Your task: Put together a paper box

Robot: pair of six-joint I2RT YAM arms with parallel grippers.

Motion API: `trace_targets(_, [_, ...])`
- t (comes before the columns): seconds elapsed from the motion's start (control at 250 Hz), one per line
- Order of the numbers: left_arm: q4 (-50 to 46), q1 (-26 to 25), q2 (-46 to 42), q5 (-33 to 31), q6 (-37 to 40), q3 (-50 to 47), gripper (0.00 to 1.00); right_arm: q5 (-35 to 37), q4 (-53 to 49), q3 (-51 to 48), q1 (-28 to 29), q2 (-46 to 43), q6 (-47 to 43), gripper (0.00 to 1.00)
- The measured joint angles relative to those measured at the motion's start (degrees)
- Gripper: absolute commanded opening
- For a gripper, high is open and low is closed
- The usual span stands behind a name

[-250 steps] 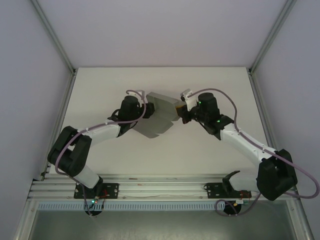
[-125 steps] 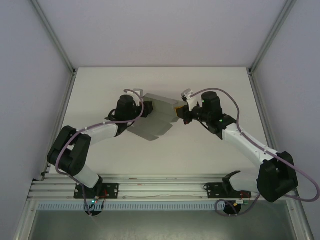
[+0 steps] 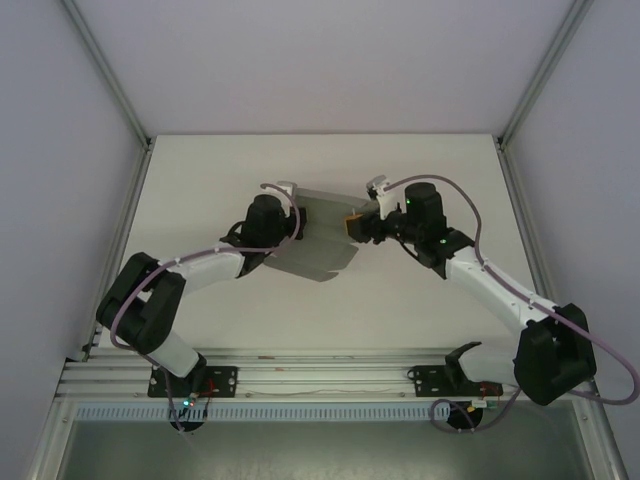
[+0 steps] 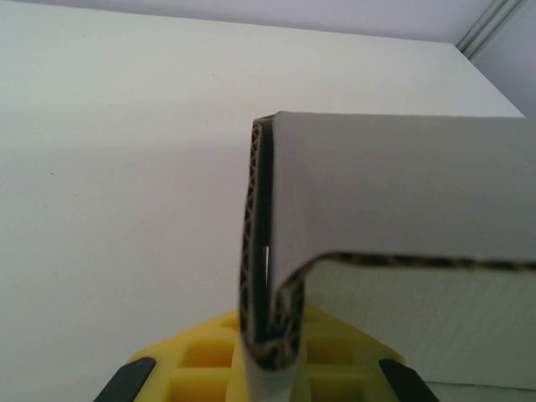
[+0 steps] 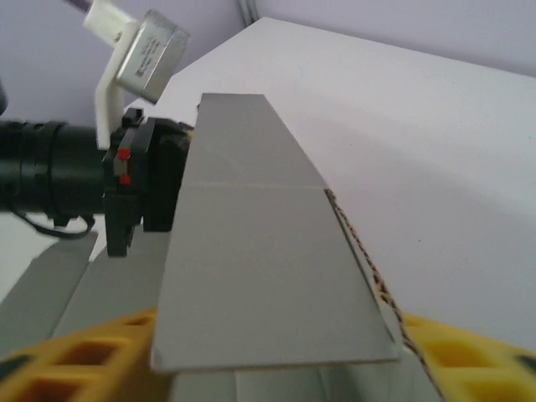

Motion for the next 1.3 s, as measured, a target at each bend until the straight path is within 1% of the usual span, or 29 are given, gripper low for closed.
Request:
trace_targets(0.096, [0.07,-0.07,0.02,-1.86,-0.02,0.00,0.00,5.29,-0.35,-0.39,-0.24,-1.99,2.73,1.00])
trace_targets(0.252, [0.07,-0.02,0.02,-4.52,-0.02,0.00,0.00,14.47,-1.25,-0.79,-1.53,-8.61,5.90,1.00])
trace_targets(0.324, [0.02,-0.02,0.02,-5.53,0.00,0.00,0.00,17.20,-1.31,-0.61,-1.99,-11.02,6.86,1.00])
trace_targets(0.396, [0.04,-0.07,0.02,-6.40,0.00,-0.02,0.00,18.69,-1.79,0.44,-2.01,-11.30,7.74,1.00])
trace_targets(0.48, [0.07,-0.28,0.02,-6.75,0.00,-0.07,0.00,19.41,-3.43,3.39,-2.01,-8.96,8.72,1.00])
trace_targets(0.644, [-0.28,-0.39,0.02,-7.67,-0.24,-0.07,0.00,19.39,-6.12,8.46,-2.01,-1.51,8.68,1.00])
trace_targets(0.787, [-0.44,-0.39,0.02,-8.13,-1.33,-0.04,0.00,19.56,-8.11,8.41,-2.01,3.15,8.46,1.00])
trace_targets(0.871, [-1.05,-0.39,0.02,-8.17,-1.84,0.00,0.00,18.40,-7.98,7.82,-1.95,5.29,8.41,1.00])
trace_targets(1.051, [-2.21,-0.52,0.42,-8.11,-2.67,1.07,0.00,17.03,-3.65,7.30,0.50,9.79,8.26,1.00])
trace_targets(1.147, [-2.21,-1.27,0.79,-8.57,-2.73,1.33,0.00,19.76,0.76,7.30,2.58,12.35,9.51,1.00])
trace_targets(1.223, [-2.36,-2.03,1.09,-9.99,-3.06,1.49,0.00,23.91,3.80,7.32,4.11,14.23,11.72,1.00])
trace_targets(1.303, [-2.78,-2.89,1.29,-12.94,-3.08,1.77,0.00,30.18,6.56,7.32,5.97,16.33,15.10,1.00])
